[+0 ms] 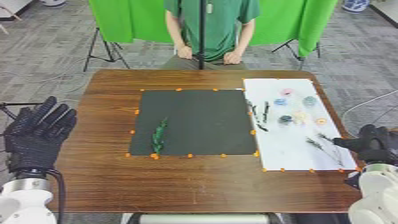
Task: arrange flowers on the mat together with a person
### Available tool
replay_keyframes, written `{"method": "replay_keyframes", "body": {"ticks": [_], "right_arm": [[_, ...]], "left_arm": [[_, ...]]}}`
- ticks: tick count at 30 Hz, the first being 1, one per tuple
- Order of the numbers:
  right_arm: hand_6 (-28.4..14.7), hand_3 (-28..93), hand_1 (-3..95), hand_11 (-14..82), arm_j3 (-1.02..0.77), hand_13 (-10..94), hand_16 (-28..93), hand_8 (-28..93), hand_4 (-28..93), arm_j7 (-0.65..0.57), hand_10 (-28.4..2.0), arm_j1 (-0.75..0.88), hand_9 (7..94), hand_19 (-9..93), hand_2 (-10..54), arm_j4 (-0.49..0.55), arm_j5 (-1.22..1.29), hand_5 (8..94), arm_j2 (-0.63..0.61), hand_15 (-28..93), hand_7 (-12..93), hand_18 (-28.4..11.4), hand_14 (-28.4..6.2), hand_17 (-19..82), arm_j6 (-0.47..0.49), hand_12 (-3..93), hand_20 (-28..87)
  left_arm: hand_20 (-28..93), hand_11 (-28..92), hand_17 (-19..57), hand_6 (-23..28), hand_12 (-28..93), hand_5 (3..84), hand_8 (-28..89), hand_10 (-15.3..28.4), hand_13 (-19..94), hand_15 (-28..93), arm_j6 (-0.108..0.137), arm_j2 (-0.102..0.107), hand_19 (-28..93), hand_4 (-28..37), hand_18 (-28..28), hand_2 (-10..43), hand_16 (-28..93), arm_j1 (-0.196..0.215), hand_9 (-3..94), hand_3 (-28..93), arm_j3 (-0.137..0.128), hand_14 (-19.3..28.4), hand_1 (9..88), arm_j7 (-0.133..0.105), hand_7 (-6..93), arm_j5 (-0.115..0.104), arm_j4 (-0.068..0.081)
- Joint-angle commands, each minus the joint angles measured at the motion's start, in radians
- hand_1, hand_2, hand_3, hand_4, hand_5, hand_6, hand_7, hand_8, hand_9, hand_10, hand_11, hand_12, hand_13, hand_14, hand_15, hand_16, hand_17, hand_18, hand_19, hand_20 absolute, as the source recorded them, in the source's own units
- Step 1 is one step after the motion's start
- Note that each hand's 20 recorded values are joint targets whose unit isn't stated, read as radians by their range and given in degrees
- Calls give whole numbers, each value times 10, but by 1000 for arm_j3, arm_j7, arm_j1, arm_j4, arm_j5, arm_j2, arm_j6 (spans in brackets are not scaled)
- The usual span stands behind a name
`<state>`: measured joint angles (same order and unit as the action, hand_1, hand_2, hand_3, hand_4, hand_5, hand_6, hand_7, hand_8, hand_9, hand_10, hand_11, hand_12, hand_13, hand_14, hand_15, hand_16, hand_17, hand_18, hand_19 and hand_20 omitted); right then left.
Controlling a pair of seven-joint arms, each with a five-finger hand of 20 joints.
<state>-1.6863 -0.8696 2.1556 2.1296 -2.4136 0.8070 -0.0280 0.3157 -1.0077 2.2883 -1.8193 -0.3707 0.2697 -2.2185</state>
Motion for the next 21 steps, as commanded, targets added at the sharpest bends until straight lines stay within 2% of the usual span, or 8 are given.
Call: {"method": "replay_keyframes", "body": {"ticks": [1,6,8,9,14,16,21], "right_arm": [[-39,710,230,565,1,305,399,-118,-280,30,-197,-15,429,633,-95,-35,48,562,15,715,355,-204,-209,119,20,469,255],[-38,709,231,565,28,317,411,-121,-282,38,-194,-36,439,633,-95,-62,53,574,23,716,349,-205,-208,122,37,476,265],[-38,711,232,564,32,317,414,-123,-282,69,-193,-38,440,633,-95,-76,72,576,27,714,339,-205,-208,122,14,475,268],[-39,714,232,557,46,317,412,-124,-282,69,-194,-45,440,630,-95,-89,64,579,26,708,321,-206,-205,122,-7,471,268],[-28,722,254,532,61,337,393,-127,-282,62,-186,-63,458,617,-95,-117,84,580,36,694,260,-203,-193,122,19,426,260],[-23,724,271,529,71,345,390,-129,-280,47,-181,-70,468,617,-89,-126,86,585,39,694,250,-203,-191,124,1,419,260],[-3,741,334,542,94,401,382,-111,-272,32,-165,-75,527,629,-44,-142,59,634,38,701,328,-197,-173,152,-66,410,262]], "left_arm": [[178,220,-53,82,130,501,-91,162,344,412,6,-2,402,-283,168,156,-49,26,463,746,0,174,248,-4,146,-11,-1],[179,223,-53,81,130,501,-92,162,344,413,5,0,402,-283,168,156,-50,16,465,746,8,174,249,3,148,-13,3],[179,223,-53,82,130,501,-92,162,344,414,6,-1,401,-283,168,156,-50,18,466,746,9,175,249,3,148,-13,1],[178,223,-53,82,130,502,-92,163,345,415,10,0,401,-283,168,156,-50,16,466,746,11,175,249,1,148,-15,1],[179,224,-54,82,130,502,-92,163,344,417,12,0,401,-283,168,156,-50,13,468,746,14,175,248,5,148,-18,3],[180,225,-54,82,131,502,-92,163,344,418,13,-1,401,-283,168,156,-50,14,470,747,16,175,248,6,148,-17,1],[180,227,-54,82,131,503,-92,164,344,419,14,-2,402,-283,168,157,-50,11,472,745,20,176,248,7,149,-19,2]]}}
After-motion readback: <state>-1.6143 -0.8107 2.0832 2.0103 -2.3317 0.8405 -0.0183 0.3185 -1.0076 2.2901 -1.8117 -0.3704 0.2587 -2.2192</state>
